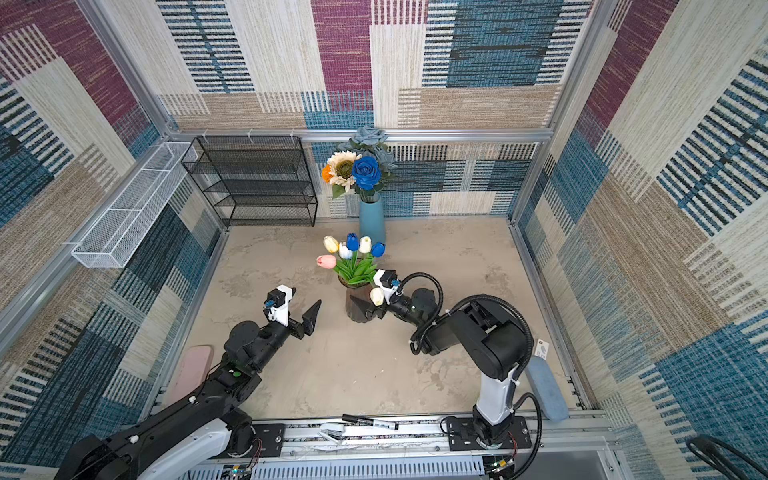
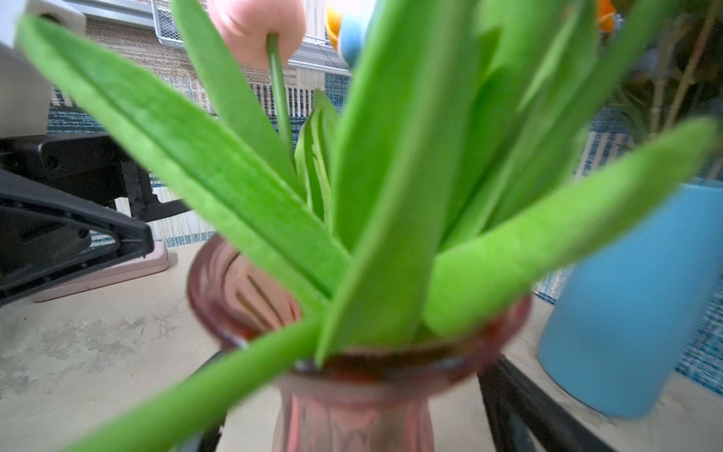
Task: Arrange the flowers into the vase
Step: 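Push the pink vase farther from the robot toward the blue vase with the right gripper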
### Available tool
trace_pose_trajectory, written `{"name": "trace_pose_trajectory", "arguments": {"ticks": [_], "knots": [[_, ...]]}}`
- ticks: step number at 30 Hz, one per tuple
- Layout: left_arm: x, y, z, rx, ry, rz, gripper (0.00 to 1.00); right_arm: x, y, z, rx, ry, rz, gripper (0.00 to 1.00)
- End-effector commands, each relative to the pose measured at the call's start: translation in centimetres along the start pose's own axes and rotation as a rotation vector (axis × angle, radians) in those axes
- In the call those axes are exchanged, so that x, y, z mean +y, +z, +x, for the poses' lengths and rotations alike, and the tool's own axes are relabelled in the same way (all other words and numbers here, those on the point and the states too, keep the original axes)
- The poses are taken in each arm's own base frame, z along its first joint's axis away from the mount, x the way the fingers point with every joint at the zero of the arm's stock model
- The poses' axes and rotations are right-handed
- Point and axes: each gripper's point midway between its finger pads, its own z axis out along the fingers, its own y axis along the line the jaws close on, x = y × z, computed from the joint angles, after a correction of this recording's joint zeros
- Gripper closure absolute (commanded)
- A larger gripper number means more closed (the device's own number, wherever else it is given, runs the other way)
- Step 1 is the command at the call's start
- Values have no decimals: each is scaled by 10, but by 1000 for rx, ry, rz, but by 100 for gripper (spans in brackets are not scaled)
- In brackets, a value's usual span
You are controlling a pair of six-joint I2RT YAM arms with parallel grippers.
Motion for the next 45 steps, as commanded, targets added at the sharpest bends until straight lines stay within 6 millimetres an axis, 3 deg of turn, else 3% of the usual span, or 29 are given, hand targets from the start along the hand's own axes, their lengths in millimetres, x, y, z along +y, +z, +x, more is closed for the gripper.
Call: {"name": "trace_pose_trajectory", "arguments": {"ticks": [1, 5, 8, 16, 23, 35, 41, 45], "knots": [[0, 1, -9, -28, 27, 2, 15, 2, 12, -9, -56, -27, -28, 0], [0, 0, -11, -31, 29, -1, 15, -5, 23, -7, -74, -22, -19, 0], [2, -1, -11, -31, 37, -13, 15, -9, 27, -5, -85, -22, -6, 6], [6, 0, -13, -31, 62, -34, 15, -12, 22, -10, -93, -43, 25, 36], [13, -1, -14, -42, 68, -73, 15, -24, 9, -16, -105, -45, 84, 52], [19, -2, -15, -56, 92, -110, 15, -99, -40, -27, -79, -153, 328, 70], [19, -3, -14, -53, 99, -111, 15, -165, -70, -30, -74, -214, 474, 71], [21, -1, -12, -49, 107, -121, 15, -221, -72, -23, -84, -230, 532, 71]]}}
